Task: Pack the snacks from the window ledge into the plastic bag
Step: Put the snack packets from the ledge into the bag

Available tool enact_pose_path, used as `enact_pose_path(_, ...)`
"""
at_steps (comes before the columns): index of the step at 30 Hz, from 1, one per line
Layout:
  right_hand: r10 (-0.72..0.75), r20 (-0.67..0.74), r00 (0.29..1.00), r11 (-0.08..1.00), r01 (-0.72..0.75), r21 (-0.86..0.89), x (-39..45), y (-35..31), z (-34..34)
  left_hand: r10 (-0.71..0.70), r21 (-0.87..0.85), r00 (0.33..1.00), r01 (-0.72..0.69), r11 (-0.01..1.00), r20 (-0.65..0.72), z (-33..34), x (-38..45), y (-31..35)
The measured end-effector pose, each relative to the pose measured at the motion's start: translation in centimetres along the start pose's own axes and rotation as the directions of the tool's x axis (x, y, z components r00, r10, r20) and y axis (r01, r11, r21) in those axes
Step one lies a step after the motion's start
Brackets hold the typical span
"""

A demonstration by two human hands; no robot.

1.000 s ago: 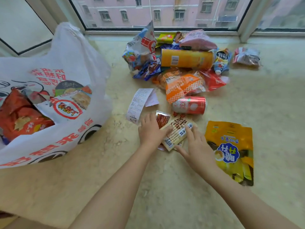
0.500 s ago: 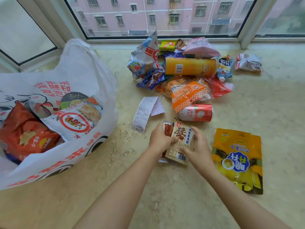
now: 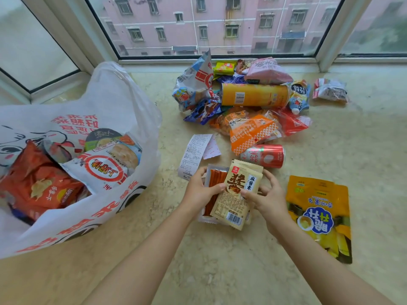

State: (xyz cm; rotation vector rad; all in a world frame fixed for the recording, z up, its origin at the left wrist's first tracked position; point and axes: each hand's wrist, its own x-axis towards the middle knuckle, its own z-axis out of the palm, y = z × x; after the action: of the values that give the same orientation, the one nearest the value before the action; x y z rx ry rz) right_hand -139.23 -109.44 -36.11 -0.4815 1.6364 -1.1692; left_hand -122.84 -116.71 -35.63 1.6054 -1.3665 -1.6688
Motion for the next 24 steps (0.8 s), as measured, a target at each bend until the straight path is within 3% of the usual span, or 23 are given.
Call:
enact_pose_path(7, -0.117, 0.017, 0.993, 0.992, 0.116, 0.053, 0.2, -2.7, -0.1, 0.035, -0.075, 0.968, -0.056, 0.996, -0.249, -2.3, 2.0, 4.5)
enact_pose_path(10, -0.140, 0.009, 0.990, 0.987, 0.139, 0.087, 1.1, -4.4, 0.4, 0.037, -0.026, 0.958, -0.047, 0.999, -0.285, -2.9, 4.8, 6.4)
enact_pose_path(14, -0.137, 0.018, 0.990, 0.985, 0.135, 0.103, 2.0, -5.3, 1.3, 0.165, 0.403, 0.895, 0.017, 0.915, -0.414, -3.0, 8.2, 5.8)
enact_pose_path(15, -0.133, 0.019, 0.991, 0.987, 0.130, 0.097, 2.2, -5.4, 1.5, 0.162, 0.425, 0.893, 0.036, 0.905, -0.420, -3.1, 8.8, 5.5)
enact_pose_path(19, -0.137, 0.008, 0.991, 0.989, 0.136, 0.062, 3.1, -5.3, 1.8, 0.004, 0.313, 0.939, 0.110, 0.943, -0.343, -2.9, 10.3, 4.8)
enact_pose_path(24, -0.142, 0.011, 0.990, 0.990, 0.142, 0.013, 3.4, -5.9, 2.2, 0.011, 0.245, 0.934, 0.083, 0.966, -0.356, -2.4, 10.5, 5.0)
